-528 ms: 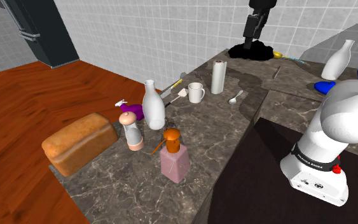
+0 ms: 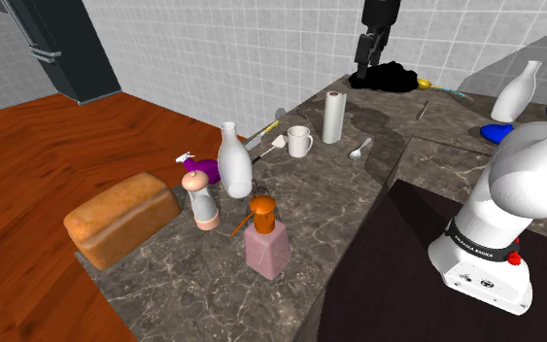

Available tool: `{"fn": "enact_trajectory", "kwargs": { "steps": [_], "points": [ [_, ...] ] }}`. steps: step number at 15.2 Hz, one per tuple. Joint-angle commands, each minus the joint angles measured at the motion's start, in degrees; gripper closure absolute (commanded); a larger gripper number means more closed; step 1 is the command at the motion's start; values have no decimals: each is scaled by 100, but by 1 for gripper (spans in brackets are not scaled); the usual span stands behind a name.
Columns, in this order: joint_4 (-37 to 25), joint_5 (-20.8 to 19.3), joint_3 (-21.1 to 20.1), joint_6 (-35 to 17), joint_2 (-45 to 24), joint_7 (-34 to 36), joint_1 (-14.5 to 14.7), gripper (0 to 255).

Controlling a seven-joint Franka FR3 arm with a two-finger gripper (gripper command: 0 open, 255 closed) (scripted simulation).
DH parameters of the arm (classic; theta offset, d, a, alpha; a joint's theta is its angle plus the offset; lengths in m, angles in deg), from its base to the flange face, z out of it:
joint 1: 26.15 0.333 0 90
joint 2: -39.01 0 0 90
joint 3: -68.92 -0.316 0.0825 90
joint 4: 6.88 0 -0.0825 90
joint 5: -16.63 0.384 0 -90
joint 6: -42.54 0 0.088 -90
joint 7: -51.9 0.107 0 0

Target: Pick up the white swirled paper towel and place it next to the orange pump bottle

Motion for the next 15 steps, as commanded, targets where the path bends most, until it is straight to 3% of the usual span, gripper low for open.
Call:
{"fn": "enact_trajectory", "kwargs": {
  "steps": [1, 8, 15],
  "points": [
    [-69, -27, 190, -236, -311, -200, -35, 0],
    [-681, 108, 771, -923, -1684, -887, -96, 0],
    [-1663, 583, 1217, -1326, -3224, -1672, -194, 0]
  ]
}}
